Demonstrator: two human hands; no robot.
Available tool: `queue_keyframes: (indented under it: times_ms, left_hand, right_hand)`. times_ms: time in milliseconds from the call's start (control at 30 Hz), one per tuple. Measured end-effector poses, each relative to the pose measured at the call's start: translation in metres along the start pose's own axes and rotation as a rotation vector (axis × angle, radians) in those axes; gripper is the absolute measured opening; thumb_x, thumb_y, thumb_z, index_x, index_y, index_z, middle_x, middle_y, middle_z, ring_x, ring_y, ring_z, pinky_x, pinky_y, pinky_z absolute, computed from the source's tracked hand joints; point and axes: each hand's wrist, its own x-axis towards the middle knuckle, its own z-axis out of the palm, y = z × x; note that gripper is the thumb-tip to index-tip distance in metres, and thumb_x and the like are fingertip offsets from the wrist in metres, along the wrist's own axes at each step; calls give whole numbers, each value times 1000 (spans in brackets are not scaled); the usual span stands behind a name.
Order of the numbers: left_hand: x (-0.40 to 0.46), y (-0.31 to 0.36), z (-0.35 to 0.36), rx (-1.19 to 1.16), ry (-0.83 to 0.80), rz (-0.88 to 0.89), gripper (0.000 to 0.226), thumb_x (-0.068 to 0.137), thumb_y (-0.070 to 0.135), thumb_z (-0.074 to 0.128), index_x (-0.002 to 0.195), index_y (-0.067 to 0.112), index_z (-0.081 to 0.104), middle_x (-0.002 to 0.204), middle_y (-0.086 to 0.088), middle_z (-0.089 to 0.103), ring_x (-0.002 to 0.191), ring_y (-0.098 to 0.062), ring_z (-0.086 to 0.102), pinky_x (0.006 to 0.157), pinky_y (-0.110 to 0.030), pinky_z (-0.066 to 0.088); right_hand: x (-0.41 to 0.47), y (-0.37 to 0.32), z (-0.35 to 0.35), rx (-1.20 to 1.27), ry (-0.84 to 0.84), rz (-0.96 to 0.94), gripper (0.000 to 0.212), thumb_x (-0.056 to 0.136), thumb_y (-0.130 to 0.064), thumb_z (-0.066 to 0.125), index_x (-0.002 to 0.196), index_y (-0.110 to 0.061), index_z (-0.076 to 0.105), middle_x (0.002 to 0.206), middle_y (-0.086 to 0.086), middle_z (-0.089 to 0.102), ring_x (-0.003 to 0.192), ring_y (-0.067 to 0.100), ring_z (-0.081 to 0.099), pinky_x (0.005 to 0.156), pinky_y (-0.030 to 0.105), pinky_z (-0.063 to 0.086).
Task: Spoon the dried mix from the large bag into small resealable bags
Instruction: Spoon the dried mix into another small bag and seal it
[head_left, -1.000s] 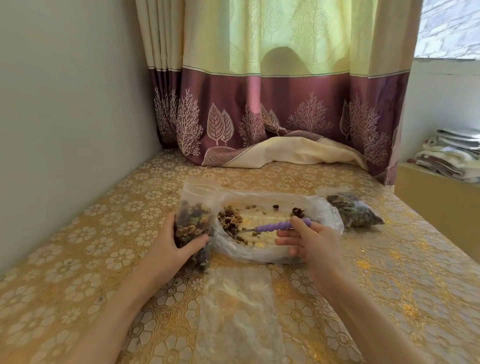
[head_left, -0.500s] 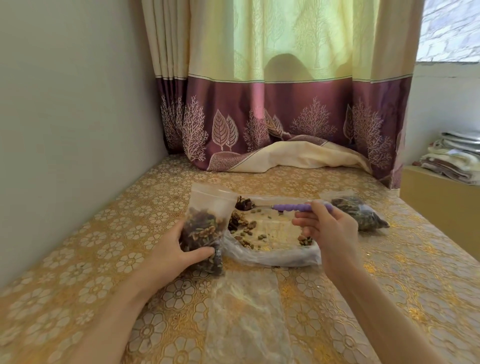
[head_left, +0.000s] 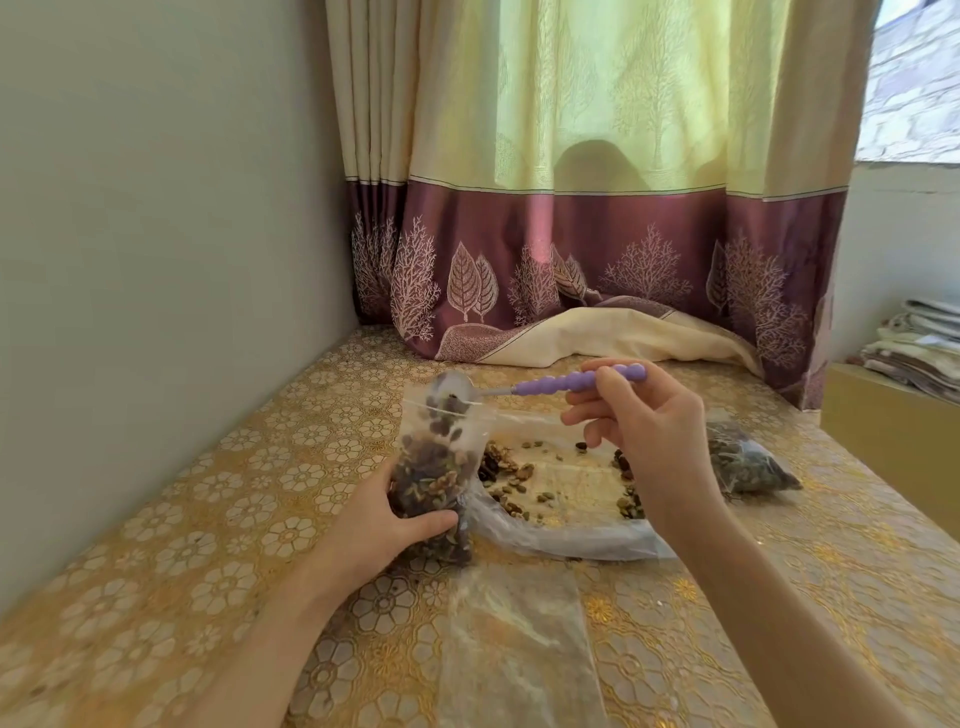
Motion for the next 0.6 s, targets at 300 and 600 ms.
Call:
queue_keyframes:
  times_ms: [300,600]
  left_hand:
    - [1,2,1,-16,102,36,48,63,32,82,91,44,44,92,25,53,75,27,48,59,3,37]
    - [2,-3,-2,6,191,-25,74,63,34,83,121,31,38,111,12,48,98,-4,46,71,-11,34]
  right_hand:
    - [-3,12,-11,93,126,0,17,98,-12,48,94,-2,62,79,4,74,62,13,64,52,21,49]
    - [-10,45,-33,-447,294,-25,23,97,-20,51,78,-10,59,62,-13,70,53,0,61,50,11,46]
